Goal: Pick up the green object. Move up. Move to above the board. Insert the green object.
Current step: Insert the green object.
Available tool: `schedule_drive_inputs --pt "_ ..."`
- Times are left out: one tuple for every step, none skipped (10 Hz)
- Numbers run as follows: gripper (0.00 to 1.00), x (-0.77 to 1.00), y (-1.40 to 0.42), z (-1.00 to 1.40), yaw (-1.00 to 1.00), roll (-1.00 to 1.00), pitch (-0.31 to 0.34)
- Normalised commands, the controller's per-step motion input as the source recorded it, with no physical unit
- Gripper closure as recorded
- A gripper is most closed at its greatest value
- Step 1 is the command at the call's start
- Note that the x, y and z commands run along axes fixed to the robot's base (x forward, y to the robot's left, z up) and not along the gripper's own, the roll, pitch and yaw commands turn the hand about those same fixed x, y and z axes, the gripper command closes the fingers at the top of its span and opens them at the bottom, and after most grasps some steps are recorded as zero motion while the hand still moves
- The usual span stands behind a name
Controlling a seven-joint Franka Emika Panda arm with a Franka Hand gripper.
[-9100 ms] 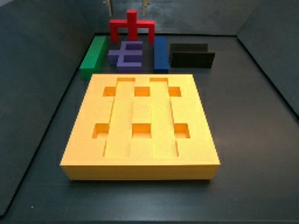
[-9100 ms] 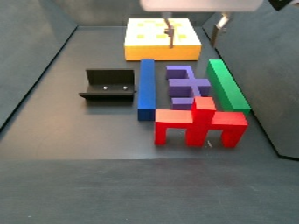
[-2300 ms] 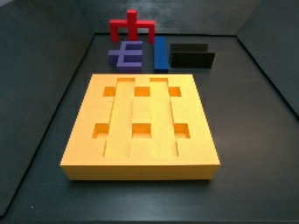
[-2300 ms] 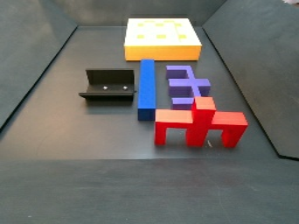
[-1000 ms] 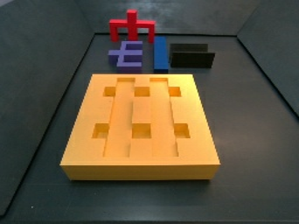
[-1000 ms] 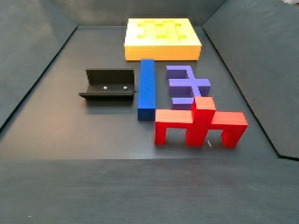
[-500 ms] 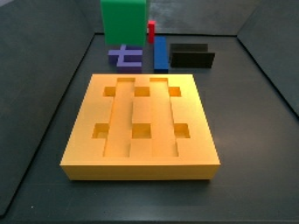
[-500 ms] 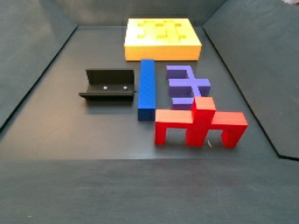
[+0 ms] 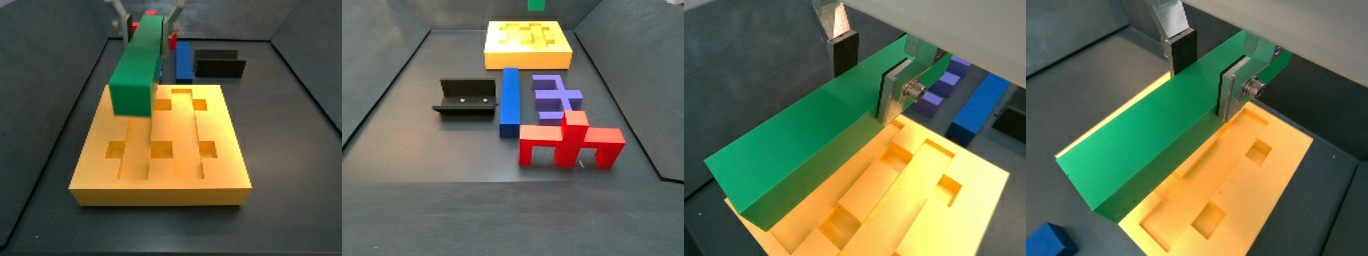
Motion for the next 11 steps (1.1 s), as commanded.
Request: schedule_drive_inputs --pt "1.00 -0.21 -0.10 -0.79 0.00 0.21 -0.060" --pt "1.00 -0.19 0.00 -0.77 0.00 0.08 -0.096" --pt "1.00 -0.13 0.00 -0.63 0.00 0.00 -0.120" --pt "1.00 -0.02 0.00 -0.63 0.12 -0.03 -0.130" --pt "1.00 0.00 0.00 -0.55 0.13 -0.06 -0.121" --pt "1.00 0.00 0.00 -0.47 0.08 0.00 -0.124" --pt "1.00 0.00 -0.08 -0.35 0.03 0.11 -0.041" --pt "1.00 0.00 -0.07 -0.30 0.08 0.14 -0.030" --pt "1.00 0.00 -0.05 -0.27 0.10 0.14 -0.024" --pt "1.00 0.00 -0.01 -0.27 0.10 0.12 -0.019" --pt "1.00 0.00 -0.03 -0.23 0.18 0.15 -0.023"
